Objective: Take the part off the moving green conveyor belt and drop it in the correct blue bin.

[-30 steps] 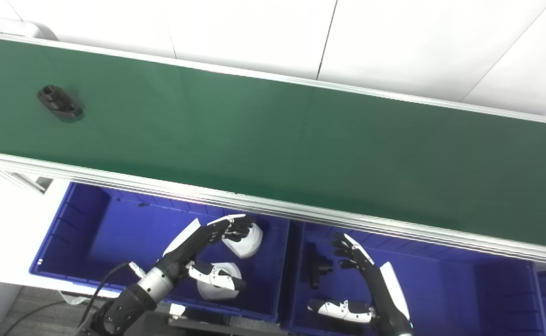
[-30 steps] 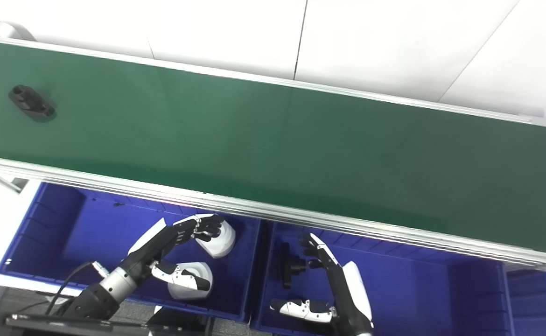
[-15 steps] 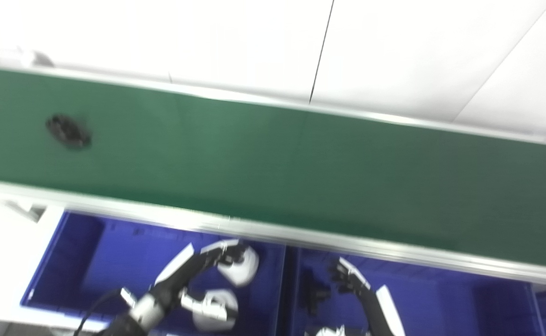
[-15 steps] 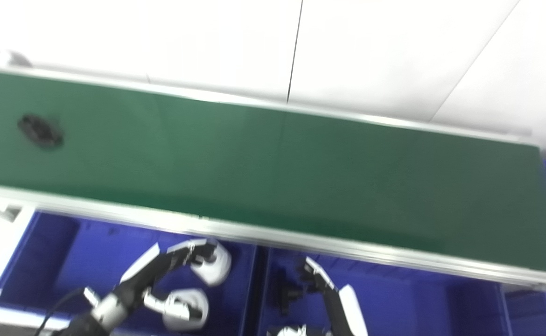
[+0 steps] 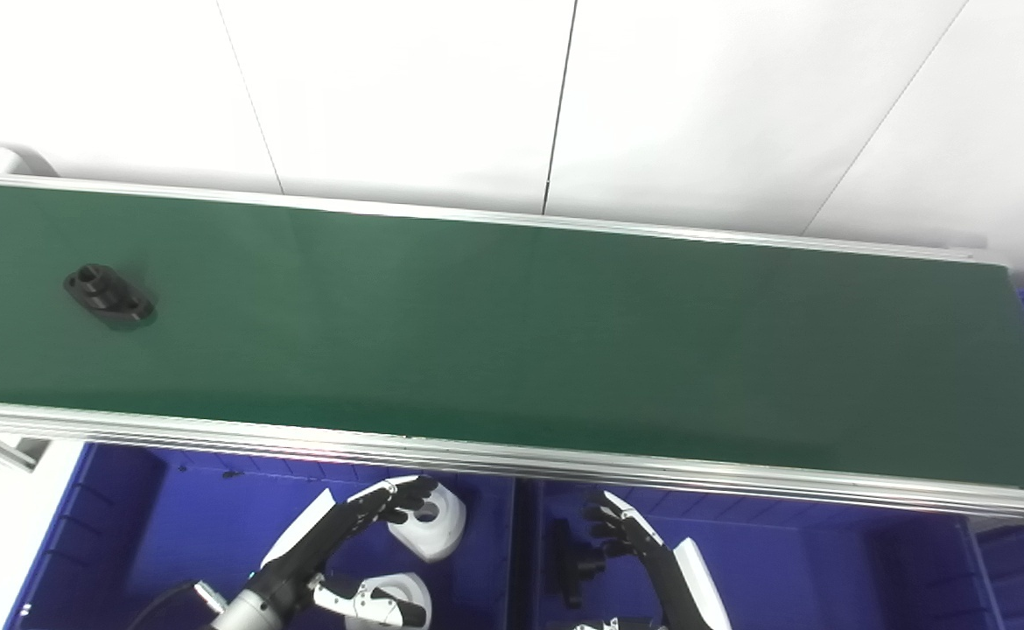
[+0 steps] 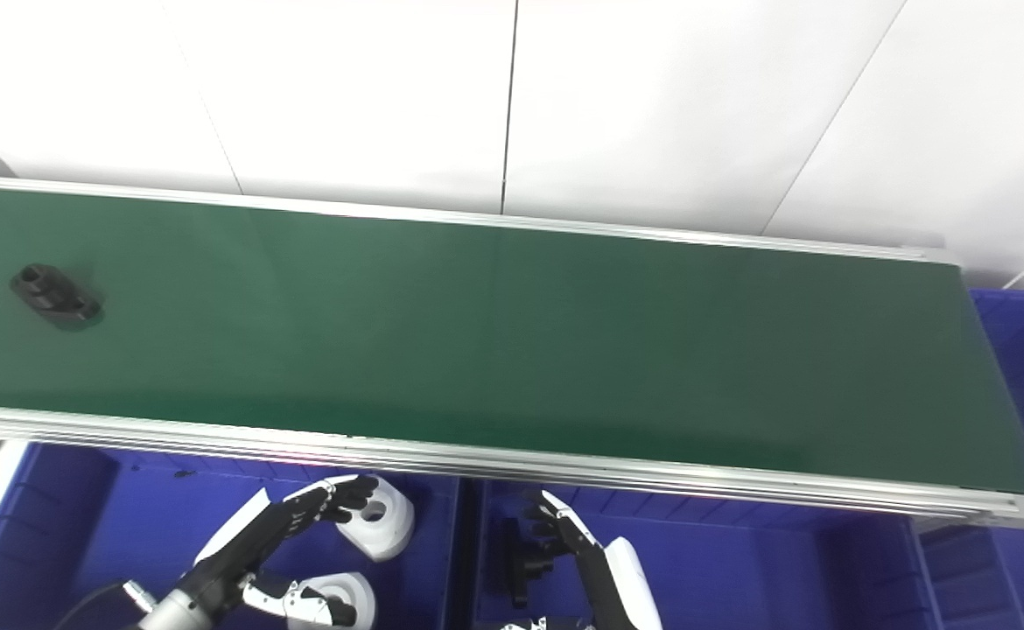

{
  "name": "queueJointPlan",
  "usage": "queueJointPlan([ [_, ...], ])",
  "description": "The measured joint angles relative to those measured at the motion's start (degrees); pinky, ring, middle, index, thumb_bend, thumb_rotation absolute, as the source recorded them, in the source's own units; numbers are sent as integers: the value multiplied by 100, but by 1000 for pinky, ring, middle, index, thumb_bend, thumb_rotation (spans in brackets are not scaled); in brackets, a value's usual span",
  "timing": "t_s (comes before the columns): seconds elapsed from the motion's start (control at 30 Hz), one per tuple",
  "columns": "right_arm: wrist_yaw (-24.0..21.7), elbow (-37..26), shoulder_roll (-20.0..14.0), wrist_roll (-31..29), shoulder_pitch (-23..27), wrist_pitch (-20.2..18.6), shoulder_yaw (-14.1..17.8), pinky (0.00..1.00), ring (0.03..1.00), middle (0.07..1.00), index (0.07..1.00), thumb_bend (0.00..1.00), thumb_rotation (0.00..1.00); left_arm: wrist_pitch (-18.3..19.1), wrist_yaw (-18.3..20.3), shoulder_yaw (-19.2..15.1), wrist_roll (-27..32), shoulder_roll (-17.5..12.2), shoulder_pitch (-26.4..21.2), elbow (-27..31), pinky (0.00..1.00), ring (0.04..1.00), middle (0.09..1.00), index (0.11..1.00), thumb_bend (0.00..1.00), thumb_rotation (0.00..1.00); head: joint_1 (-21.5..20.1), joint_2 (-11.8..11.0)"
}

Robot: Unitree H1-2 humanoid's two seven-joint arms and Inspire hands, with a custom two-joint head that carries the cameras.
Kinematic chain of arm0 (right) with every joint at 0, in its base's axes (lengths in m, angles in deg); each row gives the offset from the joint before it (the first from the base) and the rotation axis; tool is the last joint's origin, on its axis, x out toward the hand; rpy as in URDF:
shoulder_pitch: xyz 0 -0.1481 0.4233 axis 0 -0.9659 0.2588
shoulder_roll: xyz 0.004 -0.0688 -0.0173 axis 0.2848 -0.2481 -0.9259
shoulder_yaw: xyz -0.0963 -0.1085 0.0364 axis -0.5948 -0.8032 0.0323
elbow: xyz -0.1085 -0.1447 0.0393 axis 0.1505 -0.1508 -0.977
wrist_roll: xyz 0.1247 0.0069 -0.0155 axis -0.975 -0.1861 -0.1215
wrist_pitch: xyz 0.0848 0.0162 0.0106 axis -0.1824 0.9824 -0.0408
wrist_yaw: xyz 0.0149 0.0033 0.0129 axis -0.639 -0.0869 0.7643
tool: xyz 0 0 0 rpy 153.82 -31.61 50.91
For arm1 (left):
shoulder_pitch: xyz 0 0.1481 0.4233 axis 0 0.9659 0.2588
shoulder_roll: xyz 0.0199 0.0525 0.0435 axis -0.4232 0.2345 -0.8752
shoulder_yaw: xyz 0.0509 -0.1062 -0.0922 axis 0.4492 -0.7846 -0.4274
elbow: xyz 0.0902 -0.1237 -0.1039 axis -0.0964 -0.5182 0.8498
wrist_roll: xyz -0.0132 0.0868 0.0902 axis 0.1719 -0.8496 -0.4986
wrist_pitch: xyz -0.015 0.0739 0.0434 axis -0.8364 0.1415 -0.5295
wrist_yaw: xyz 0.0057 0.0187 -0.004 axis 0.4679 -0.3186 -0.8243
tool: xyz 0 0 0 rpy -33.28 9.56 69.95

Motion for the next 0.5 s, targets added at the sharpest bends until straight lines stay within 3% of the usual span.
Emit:
queueJointPlan([
  [0.13, 32, 27, -3, 5, 4, 2, 1, 696, 763, 796, 862, 865, 232, 0, -104, 154, 1, -25, -44, -5, 799, 837, 856, 828, 863, 188, 439, -97],
  [0.2, 77, 76, -9, 5, 8, 3, 6, 679, 758, 792, 864, 866, 239, 0, -148, 222, 0, -25, -63, -10, 785, 831, 852, 822, 861, 170, 920, -237],
  [0.3, 87, 107, -46, -2, 9, 38, 6, 676, 752, 786, 859, 871, 233, 0, -334, 417, -57, -30, -102, -19, 759, 815, 844, 815, 859, 168, 1160, -299],
  [0.33, 94, 130, -66, -15, 9, 95, 11, 668, 749, 784, 857, 873, 227, 0, -405, 491, -94, -31, -117, -22, 750, 806, 837, 810, 858, 166, 1491, -377],
  [0.4, 116, 200, -113, -42, 11, 240, 26, 662, 747, 785, 858, 874, 222, 0, -575, 651, -167, -39, -153, -25, 737, 793, 828, 803, 857, 163, 1494, -378],
  [0.5, 116, 250, -179, -83, 9, 287, 51, 660, 748, 785, 859, 875, 217, -1, -818, 844, -221, -53, -203, -25, 719, 776, 815, 792, 857, 159, 2196, -518],
])
